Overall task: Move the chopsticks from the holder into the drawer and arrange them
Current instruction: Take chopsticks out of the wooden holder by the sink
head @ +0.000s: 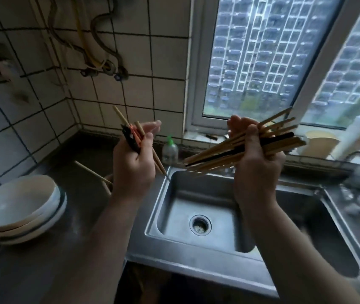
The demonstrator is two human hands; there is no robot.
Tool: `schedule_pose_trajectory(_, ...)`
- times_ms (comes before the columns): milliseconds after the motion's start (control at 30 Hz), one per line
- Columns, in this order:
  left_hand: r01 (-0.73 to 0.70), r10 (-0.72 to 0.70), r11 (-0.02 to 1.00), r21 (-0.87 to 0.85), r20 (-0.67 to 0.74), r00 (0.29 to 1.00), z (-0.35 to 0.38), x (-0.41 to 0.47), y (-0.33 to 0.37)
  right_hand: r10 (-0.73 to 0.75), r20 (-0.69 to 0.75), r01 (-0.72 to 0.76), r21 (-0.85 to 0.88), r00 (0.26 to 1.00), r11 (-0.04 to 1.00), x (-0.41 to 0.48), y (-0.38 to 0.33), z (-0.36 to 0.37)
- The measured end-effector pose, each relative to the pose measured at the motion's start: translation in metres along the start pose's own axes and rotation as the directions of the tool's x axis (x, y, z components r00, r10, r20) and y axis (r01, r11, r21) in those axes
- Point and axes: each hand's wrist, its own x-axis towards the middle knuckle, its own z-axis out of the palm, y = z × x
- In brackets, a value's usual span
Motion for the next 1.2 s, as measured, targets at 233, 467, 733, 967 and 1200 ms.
schedule_pose_trajectory(233, 0.120, -0.077, 0.983, -0.140, 0.279, 0.957, 0.085, -0.124, 0.038, -0.075, -0.256, 0.027, -0.186, 0.964, 0.982, -0.061, -0.087, -0.143)
schedule_pose_trajectory(467, 0.228, -0.065, 0.955, -0.192, 0.611, 0.789, 0.171, -0.250, 0.085, -0.223, -0.408, 0.065, -0.367, 0.885, 0.928, -0.134, -0.164, -0.280)
schedule_pose_trajectory(733, 0.347, 0.015, 0.923, -0.168, 0.915, 0.403, 0.264, -0.398, 0.142, -0.368, -0.640, 0.012, -0.488, 0.674, 0.872, -0.223, -0.240, -0.418)
schedule_pose_trajectory(967, 0.374, 0.196, 0.903, -0.211, 0.978, 0.077, 0.330, -0.525, 0.191, -0.519, -0.771, -0.120, -0.593, 0.370, 0.796, -0.315, -0.296, -0.509)
schedule_pose_trajectory(1200, 0.477, 0.256, 0.871, -0.118, 0.938, -0.235, 0.391, -0.652, 0.245, -0.647, -0.750, -0.265, -0.658, 0.140, 0.705, -0.388, -0.349, -0.607)
